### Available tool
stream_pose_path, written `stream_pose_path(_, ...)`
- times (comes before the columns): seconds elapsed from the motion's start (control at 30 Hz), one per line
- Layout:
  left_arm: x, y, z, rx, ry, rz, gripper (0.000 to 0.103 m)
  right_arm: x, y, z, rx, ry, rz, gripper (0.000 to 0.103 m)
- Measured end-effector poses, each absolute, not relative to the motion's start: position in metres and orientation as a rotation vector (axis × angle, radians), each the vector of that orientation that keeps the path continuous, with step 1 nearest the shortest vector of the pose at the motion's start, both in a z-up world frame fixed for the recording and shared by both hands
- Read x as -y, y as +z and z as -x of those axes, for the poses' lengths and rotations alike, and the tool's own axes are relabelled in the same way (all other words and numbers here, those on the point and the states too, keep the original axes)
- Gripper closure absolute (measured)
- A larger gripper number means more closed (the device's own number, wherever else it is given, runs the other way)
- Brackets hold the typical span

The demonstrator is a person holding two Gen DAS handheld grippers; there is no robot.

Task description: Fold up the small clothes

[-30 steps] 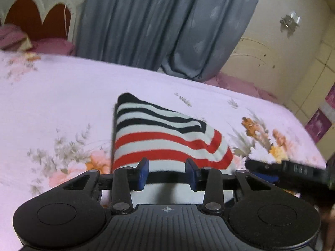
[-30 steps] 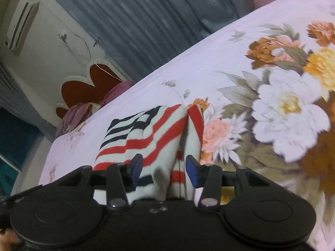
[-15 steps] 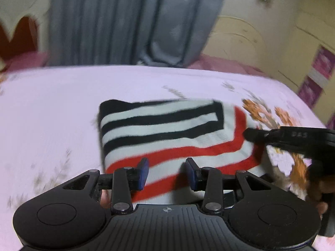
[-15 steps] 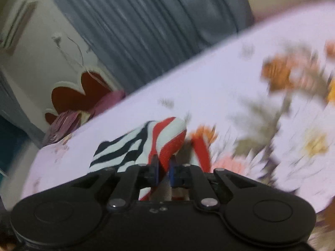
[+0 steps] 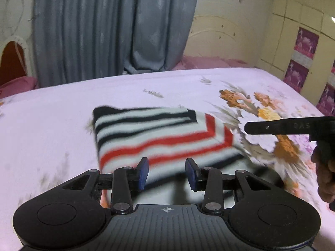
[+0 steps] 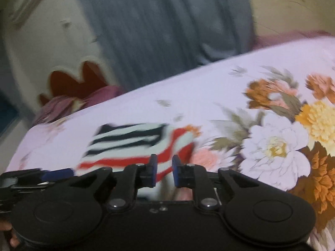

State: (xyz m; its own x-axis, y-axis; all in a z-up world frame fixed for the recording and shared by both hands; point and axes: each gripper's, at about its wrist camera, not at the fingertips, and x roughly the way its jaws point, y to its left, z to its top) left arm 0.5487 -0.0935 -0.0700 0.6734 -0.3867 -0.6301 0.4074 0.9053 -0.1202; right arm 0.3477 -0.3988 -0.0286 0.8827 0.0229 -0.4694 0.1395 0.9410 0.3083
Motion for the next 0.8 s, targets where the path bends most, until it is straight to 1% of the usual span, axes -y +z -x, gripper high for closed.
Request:
stream_pose_path(0.1, 0.085, -0.084, -0.521, -0.742, -0.407, -0.033, 0.065, 0.370, -0.033, -0.328, -0.520, 0.007, -0.238, 0.092)
stream_pose_path(0.17, 0.083, -0.098, -0.514, -0.769, -0.392, -0.063, 0.065, 0.355, -0.048, -0.335, -0.604, -0.002, -0.171, 0.099)
stream_pose_path(0.2, 0.083, -0.102, -0.513, -0.773, -0.393, -0.060, 0.065, 0.352, -0.060, -0.341, -0.649, -0.033, -0.137, 0.100)
stream_pose_path(0.3, 0.085, -0.099, -0.515, -0.777, -0.379, -0.067, 0.065, 0.359, -0.064, -0.349, -0.643, -0.041, -0.184, 0.100)
stream_pose_path(0.37, 0.082, -0.092, -0.510, -0.777, -0.372, -0.053, 0.065, 0.355, -0.051, -0.351, -0.636, -0.037, -0.150, 0.095)
stream_pose_path(0.5, 0.074, -0.090, -0.484, -0.791, -0.352, -0.054, 0.065, 0.343, -0.040, -0.327, -0.626, 0.005, -0.105, 0.093)
stream_pose_path(0.57, 0.073, -0.099, -0.478, -0.818, -0.328, -0.065, 0.065, 0.340, -0.048, -0.319, -0.655, 0.016, -0.090, 0.093)
stream_pose_path(0.6, 0.072, -0.104, -0.477, -0.827, -0.316, -0.063, 0.065, 0.338, -0.057, -0.319, -0.695, 0.004, -0.074, 0.096)
stream_pose_path(0.67, 0.070, -0.110, -0.481, -0.839, -0.302, -0.035, 0.065, 0.340, -0.076, -0.324, -0.748, -0.018, -0.077, 0.096)
stream_pose_path(0.8, 0.072, -0.113, -0.483, -0.837, -0.290, -0.041, 0.065, 0.343, -0.073, -0.326, -0.741, -0.010, -0.089, 0.097)
